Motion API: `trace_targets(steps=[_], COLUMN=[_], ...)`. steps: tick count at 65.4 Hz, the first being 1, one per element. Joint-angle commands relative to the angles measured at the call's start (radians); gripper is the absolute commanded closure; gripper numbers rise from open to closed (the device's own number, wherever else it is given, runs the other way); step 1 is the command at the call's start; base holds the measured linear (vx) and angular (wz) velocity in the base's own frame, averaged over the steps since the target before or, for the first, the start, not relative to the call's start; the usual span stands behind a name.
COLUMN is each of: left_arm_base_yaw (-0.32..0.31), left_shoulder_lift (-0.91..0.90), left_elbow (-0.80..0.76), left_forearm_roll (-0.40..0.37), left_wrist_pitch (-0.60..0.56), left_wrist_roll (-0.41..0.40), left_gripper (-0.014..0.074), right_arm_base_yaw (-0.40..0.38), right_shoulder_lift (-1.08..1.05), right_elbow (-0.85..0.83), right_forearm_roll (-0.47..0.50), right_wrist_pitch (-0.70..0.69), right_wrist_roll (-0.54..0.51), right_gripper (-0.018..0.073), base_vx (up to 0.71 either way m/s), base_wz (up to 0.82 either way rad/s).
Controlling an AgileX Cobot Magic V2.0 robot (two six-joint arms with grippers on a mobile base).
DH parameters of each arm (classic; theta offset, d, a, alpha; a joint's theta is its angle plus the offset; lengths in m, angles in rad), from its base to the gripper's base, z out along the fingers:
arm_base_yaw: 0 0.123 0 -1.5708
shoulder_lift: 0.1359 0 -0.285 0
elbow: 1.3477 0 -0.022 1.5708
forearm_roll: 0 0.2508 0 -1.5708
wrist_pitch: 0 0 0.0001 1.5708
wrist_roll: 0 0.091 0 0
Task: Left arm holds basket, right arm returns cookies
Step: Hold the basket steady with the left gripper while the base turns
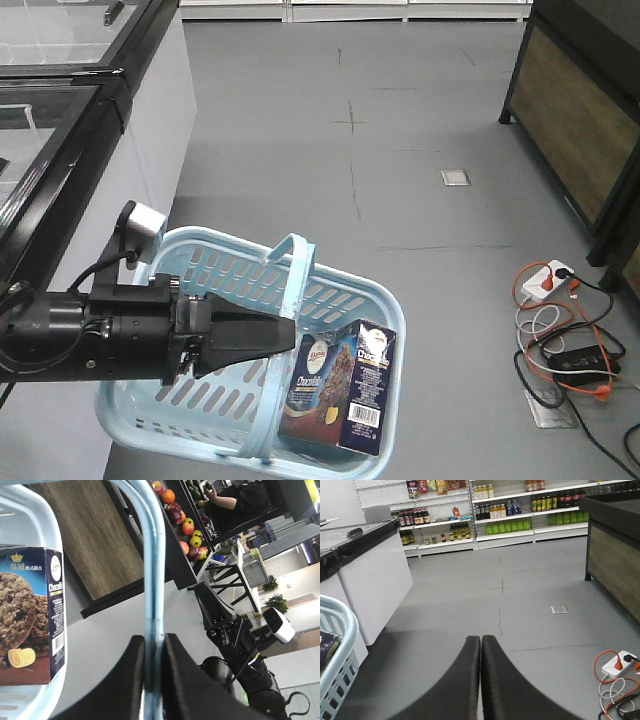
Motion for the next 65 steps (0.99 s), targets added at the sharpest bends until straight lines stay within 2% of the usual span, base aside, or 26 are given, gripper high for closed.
trace_targets(steps=[1,65], left_arm_base_yaw=[-0.005,-0.005], left_shoulder_lift=[-0.032,-0.032], left_elbow=[-0.03,-0.03], left_forearm_roll=[-0.121,-0.121], left_wrist_pitch=[0.059,0.059], left_wrist_roll=[0.019,0.019], left_gripper=[0.0604,0.0604], right_arm_base_yaw=[0.0,0.0], right_shoulder_lift=[-0.003,-0.003], right_elbow=[0.021,0.021], right_forearm_roll=[-0.002,-0.003], right_wrist_pitch=[-0.069,-0.068], right_wrist_roll=[-0.002,-0.002], right_gripper=[0.0567,0.0567], base_vx=[0.04,0.05], base_wz=[-0.05,-0.12])
